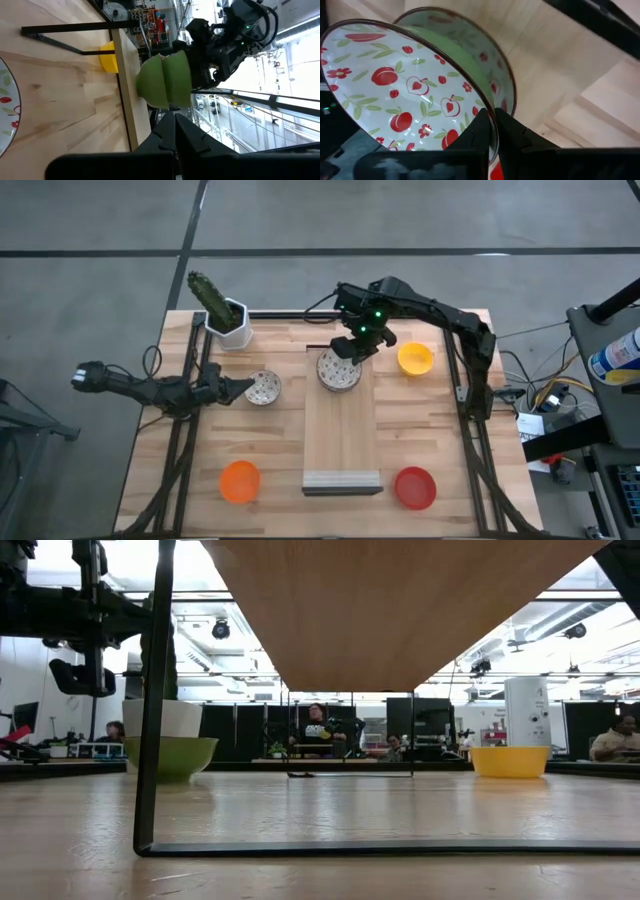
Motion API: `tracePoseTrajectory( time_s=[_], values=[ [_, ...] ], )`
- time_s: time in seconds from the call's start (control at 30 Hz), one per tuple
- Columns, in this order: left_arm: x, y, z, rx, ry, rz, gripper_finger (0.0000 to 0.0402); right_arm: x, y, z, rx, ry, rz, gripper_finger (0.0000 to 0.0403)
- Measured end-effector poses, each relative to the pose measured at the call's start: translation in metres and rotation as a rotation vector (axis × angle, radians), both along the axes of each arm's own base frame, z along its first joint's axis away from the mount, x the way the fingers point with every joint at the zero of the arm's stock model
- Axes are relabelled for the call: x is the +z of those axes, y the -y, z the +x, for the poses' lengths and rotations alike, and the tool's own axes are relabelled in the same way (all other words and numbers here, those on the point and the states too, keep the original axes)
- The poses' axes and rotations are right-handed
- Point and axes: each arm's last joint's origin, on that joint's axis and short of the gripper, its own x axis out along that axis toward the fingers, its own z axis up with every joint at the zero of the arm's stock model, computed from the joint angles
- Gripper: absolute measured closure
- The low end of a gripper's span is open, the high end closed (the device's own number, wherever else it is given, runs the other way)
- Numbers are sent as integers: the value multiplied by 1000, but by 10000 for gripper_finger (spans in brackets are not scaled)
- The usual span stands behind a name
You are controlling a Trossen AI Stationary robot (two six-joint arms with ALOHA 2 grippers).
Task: Pick & Place Mini bowls
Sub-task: Stack the top white bowl on top of the white bowl on the shelf
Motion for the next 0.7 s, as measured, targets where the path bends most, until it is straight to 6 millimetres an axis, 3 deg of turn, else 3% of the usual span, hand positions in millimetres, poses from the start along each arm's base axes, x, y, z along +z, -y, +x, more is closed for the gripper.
tracePoseTrajectory(
  time_s=[0.27, 0.7],
  values=[
    [0, 0, 0, -1, 1, -4, 399, -10, 1, 7, 20, -18, 19, 390],
    [0, 0, 0, -1, 2, -5, 399, -10, 0, 5, 18, -38, 25, 390]
  ],
)
